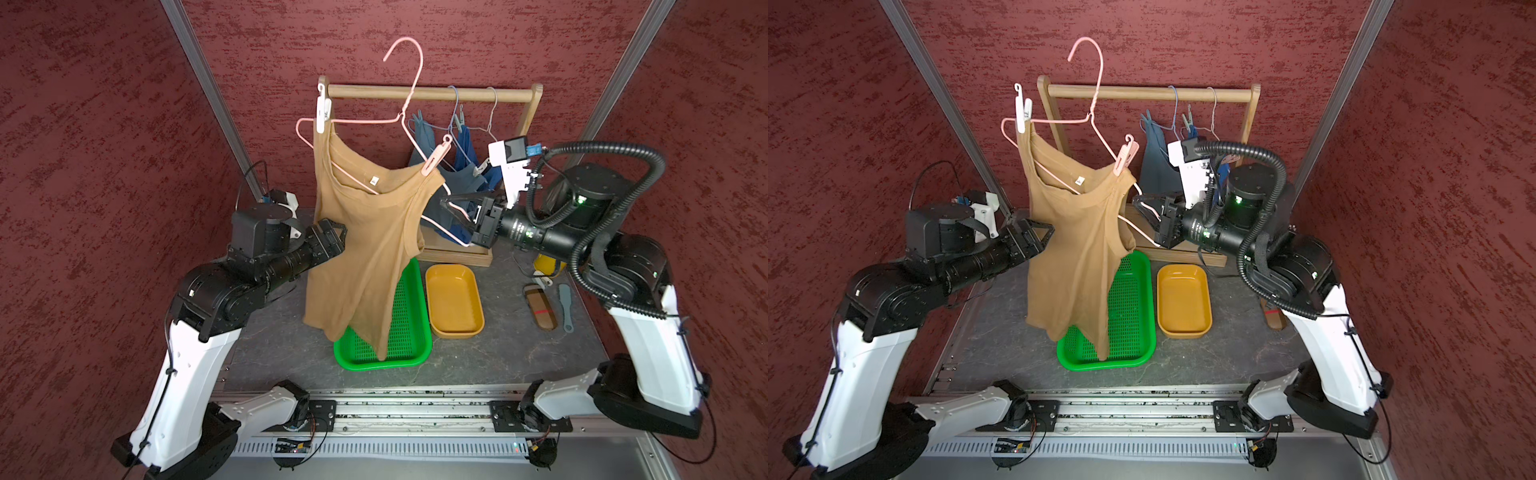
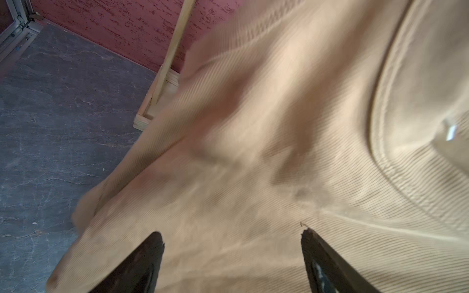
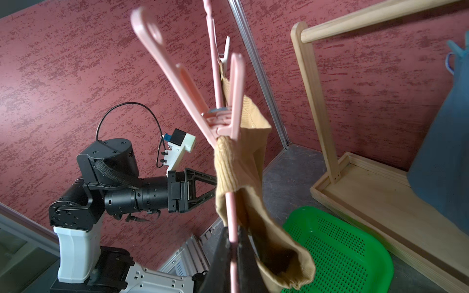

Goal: Remove the clothespins securing tank tops to the hanger
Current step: Place the tank top in the basket.

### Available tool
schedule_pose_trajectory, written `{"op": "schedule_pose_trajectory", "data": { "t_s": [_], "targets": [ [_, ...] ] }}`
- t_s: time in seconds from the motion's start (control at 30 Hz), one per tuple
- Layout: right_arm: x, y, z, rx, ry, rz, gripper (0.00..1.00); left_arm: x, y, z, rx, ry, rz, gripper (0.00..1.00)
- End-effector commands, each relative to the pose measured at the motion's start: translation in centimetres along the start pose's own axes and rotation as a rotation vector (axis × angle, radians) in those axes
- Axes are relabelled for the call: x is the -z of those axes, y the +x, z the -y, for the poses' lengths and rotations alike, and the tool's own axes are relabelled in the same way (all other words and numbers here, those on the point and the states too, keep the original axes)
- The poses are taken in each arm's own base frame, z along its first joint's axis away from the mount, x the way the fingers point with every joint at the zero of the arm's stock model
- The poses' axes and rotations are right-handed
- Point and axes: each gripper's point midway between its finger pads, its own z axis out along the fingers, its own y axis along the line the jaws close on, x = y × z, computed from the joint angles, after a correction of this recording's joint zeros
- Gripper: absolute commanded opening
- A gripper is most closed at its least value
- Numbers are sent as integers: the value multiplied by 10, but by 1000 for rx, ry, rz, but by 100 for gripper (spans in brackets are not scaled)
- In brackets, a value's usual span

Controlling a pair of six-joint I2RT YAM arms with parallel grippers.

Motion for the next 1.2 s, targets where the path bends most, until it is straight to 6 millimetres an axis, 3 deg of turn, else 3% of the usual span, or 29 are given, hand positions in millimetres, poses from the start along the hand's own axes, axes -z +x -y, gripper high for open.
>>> {"op": "schedule_pose_trajectory", "data": {
  "t_s": [0.0, 0.17, 0.3, 0.4, 0.63, 0.73, 1.0, 1.17],
  "targets": [
    [-6, 17, 27, -38, 84, 44, 0, -1, 1, 5, 7, 25, 11, 87],
    [-8, 64, 63, -120, 155, 38, 0, -5, 7, 8, -13, 23, -8, 87],
    [-3, 80, 80, -150, 208, 50, 0, -7, 10, 11, -21, 25, -19, 87],
    [1, 68, 79, -133, 228, 79, 0, -8, 12, 12, -30, 18, -23, 87],
    [12, -9, 48, -29, 239, 156, 0, -5, 7, 9, -63, -21, -6, 87],
    [13, -21, 43, -10, 251, 156, 0, -2, 6, 7, -63, -27, 3, 87],
    [-15, 28, 43, -139, 108, 96, 0, 3, 10, 2, -61, -38, 8, 87],
    [-23, 59, 40, -214, 67, 62, 0, -2, 9, 11, -80, -30, 8, 87]
  ]
}}
